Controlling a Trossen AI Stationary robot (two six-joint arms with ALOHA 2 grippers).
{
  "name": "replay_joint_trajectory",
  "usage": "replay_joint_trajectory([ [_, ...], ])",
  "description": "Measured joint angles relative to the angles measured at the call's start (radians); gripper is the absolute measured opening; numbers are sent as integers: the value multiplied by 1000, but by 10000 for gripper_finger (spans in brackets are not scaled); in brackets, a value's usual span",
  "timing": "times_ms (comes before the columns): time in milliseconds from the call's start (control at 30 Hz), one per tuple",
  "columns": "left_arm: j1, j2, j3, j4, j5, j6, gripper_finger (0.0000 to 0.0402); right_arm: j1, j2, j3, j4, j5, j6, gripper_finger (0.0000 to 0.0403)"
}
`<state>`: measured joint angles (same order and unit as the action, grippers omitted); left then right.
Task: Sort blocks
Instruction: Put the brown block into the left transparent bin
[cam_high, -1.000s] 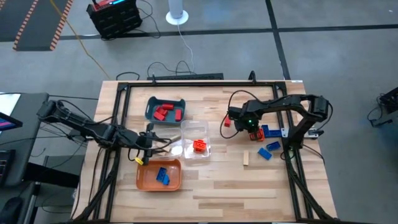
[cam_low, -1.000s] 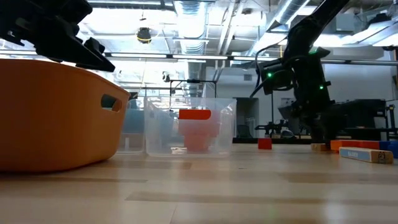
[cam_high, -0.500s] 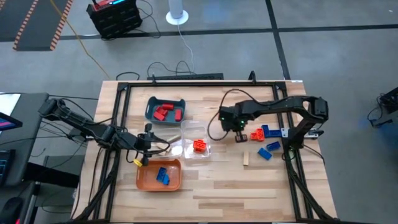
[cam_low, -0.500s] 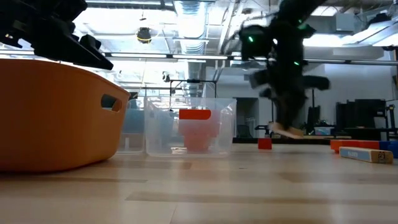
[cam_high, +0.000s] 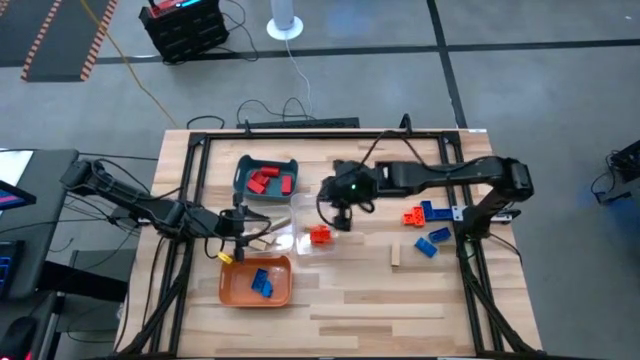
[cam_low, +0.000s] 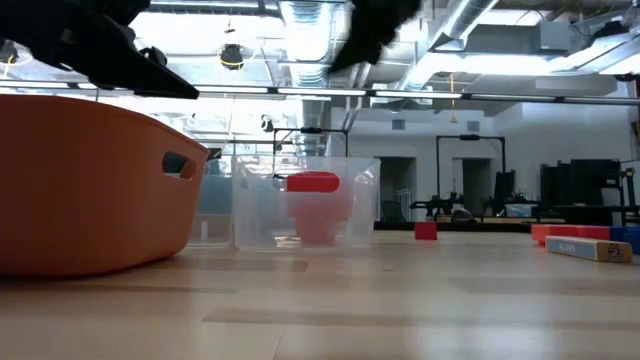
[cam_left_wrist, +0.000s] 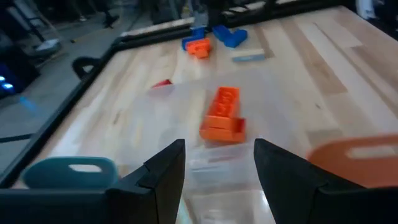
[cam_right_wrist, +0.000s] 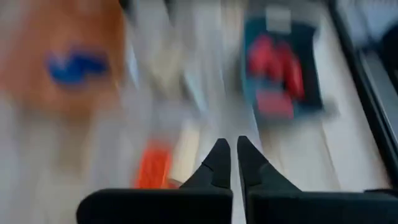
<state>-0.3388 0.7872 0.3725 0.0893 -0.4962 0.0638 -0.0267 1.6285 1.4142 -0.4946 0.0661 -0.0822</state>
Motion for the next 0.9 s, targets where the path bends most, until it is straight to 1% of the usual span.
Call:
replay_joint_trajectory([
  [67, 20, 0, 0, 6, -3, 19, 191, 27, 19, -29, 180, -14, 41, 1],
  [133, 40, 0, 0, -3, -2, 19, 197, 50, 49, -62, 307, -14, 48, 1],
  [167, 45, 0, 0, -18, -3, 10, 202, 58, 65, -65, 326, -13, 55, 1],
  [267, 41, -25, 0, -85, 2, -35, 214, 73, 91, -58, 303, -13, 111, 1],
  [333, 32, -44, 0, -120, 12, -54, 216, 85, 95, -39, 258, -13, 166, 1],
  [433, 14, -80, 0, -162, 21, -72, 217, 92, 117, -14, 137, -10, 232, 2],
  [533, 12, -101, 0, -139, 20, -51, 217, 82, 163, 36, -33, -16, 217, 19],
  [600, 24, -106, 0, -110, 20, -25, 218, 66, 201, 103, -58, -15, 168, 44],
  [667, 39, -102, 1, -82, 18, -30, 218, 47, 257, 171, -120, -23, 136, 75],
  [733, 51, -100, 2, -92, 16, -48, 218, 28, 327, 252, -151, -64, 122, 107],
  [833, 53, -95, 1, -99, 16, -69, 218, 15, 424, 380, -284, -98, 120, 154],
  [900, 45, -96, 1, -97, 16, -73, 218, 10, 484, 476, -341, -130, 126, 179],
])
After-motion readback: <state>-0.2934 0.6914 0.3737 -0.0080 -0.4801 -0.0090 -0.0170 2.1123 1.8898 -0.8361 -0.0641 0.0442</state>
